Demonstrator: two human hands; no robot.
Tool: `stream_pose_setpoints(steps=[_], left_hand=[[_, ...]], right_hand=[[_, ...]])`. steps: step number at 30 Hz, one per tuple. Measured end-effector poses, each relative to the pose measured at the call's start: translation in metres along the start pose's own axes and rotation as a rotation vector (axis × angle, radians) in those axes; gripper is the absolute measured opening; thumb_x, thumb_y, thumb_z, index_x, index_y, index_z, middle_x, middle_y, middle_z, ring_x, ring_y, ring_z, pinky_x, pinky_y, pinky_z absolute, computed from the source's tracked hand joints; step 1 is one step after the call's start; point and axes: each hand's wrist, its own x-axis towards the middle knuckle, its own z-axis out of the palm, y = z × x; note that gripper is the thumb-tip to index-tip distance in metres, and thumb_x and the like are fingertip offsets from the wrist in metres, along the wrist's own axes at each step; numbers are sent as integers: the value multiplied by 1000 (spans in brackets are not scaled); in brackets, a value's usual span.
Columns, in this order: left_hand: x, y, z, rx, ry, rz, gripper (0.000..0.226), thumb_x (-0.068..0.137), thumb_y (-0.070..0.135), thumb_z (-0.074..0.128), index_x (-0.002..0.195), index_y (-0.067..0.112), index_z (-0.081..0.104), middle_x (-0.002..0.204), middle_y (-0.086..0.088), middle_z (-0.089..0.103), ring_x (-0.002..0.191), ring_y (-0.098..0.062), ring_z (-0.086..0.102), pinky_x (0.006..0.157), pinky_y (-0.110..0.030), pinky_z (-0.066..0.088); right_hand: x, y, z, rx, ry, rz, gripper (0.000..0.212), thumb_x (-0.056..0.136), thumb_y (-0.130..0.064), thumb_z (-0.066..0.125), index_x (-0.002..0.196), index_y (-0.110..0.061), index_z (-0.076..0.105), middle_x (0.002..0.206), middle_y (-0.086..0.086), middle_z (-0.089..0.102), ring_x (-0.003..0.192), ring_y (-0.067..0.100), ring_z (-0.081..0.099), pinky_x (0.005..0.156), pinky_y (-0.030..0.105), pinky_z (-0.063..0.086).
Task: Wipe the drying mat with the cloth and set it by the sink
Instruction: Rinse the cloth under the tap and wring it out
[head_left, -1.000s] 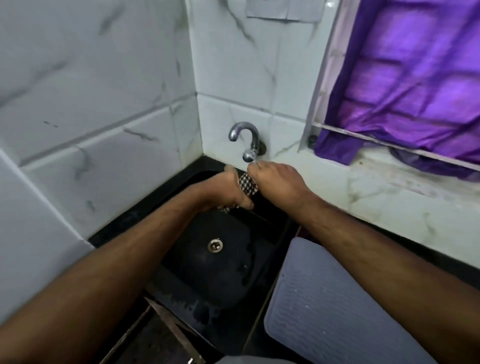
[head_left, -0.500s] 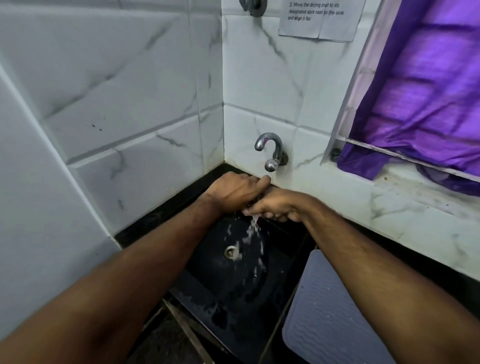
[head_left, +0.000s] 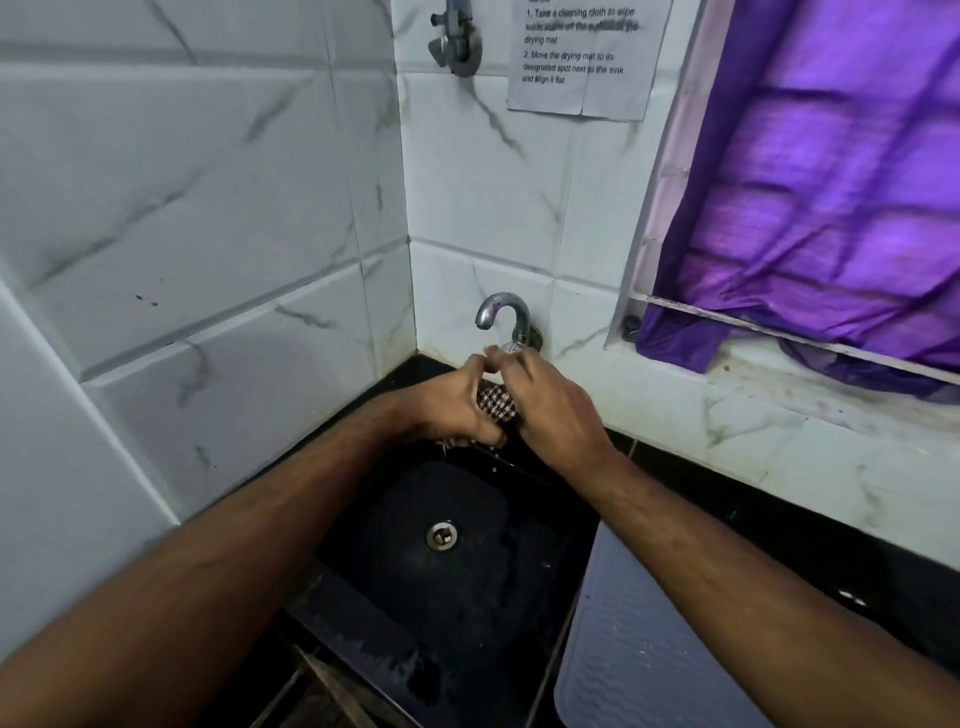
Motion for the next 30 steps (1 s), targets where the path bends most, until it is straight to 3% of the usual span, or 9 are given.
stream_pose_setpoints(steps=[3,6,10,14,16,18,21,26,30], left_hand=[[2,9,-10,221,4,35,108,70,21,88,150,25,14,98,-7,68,79,-14,70,63,-26,55],[3,17,-13,644,216,64,104,80,25,72,157,17,3,86,-4,61,73,-23,62,61,-32,46],[3,16,-6,1119,399,218,90,93,21,50,161,10,-9,79,-3,53,67,-32,57,55,-38,38],[4,-16,-19,1362,346,533,73,96,20,28,155,10,-13,76,-11,63,60,-36,64,52,-43,51],[4,-29,-22,1433,317,670,63,92,19,25,151,4,8,71,-13,63,52,-34,63,44,-42,51],[1,-37,-19,1506,259,694,55,91,18,31,143,4,24,70,-10,61,50,-32,63,41,-39,49],[-4,-44,-14,1517,171,736,49,95,20,32,141,8,21,80,-9,64,59,-30,66,49,-40,51],[-5,-57,-16,1513,106,769,48,96,24,51,137,8,31,78,-7,65,56,-27,64,48,-37,48],[-6,-56,-6,1419,48,569,33,98,23,48,124,13,31,89,-7,66,74,-31,69,58,-44,54]], right_hand=[[18,1,-7,-151,-28,21,58,85,-9,66,138,-13,44,116,10,62,98,33,68,70,42,56],[27,-7,-8,-176,-68,109,27,87,-17,67,112,-12,57,98,11,67,87,34,70,62,36,47],[30,-20,-6,46,-123,363,11,79,-21,65,88,-16,61,90,9,67,84,32,66,61,33,46],[22,-34,11,381,-243,467,17,73,-33,67,82,-18,65,85,2,72,81,23,69,62,30,51],[13,-40,24,593,-308,468,26,69,-34,73,88,-17,70,83,-1,73,78,17,70,63,32,54],[4,-45,34,849,-368,538,23,69,-29,79,86,-15,72,69,-4,70,63,11,65,57,31,52],[-5,-48,37,1023,-501,642,22,71,-29,82,84,-16,70,59,-6,60,47,7,50,43,25,32],[-15,-55,42,1138,-619,684,23,75,-34,83,81,-19,66,58,-7,55,43,5,37,42,21,23],[-15,-50,44,910,-567,555,33,72,-48,85,81,-21,68,56,-7,59,46,6,52,45,22,39]])
